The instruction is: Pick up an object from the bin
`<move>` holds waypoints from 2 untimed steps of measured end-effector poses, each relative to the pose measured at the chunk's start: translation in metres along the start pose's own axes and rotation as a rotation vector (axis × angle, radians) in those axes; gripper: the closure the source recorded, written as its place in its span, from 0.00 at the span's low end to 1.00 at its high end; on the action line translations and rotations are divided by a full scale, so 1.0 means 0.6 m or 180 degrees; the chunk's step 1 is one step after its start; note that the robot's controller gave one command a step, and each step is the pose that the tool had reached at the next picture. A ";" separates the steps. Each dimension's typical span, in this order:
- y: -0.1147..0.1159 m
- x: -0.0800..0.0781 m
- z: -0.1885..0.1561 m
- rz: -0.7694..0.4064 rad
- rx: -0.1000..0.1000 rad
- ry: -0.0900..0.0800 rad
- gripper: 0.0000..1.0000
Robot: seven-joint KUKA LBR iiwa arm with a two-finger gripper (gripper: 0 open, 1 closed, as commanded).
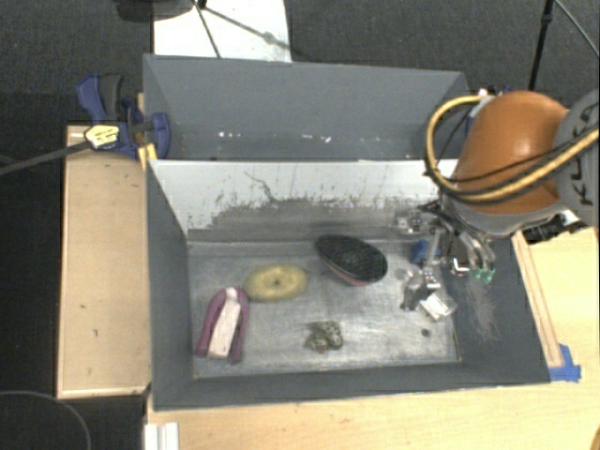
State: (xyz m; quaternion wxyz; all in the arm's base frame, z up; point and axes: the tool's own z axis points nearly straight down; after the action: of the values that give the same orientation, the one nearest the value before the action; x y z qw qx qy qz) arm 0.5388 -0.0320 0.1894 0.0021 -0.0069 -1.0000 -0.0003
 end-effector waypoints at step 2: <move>0.054 -0.030 0.184 0.0837 -0.0004 -0.0011 0.00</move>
Offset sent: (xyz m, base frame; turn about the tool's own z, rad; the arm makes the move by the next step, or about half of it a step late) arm 0.0203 0.0059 -0.0987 0.2157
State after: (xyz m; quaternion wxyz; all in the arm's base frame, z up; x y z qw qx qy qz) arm 0.5571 0.0004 0.0790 0.0004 -0.1380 -0.9904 -0.0007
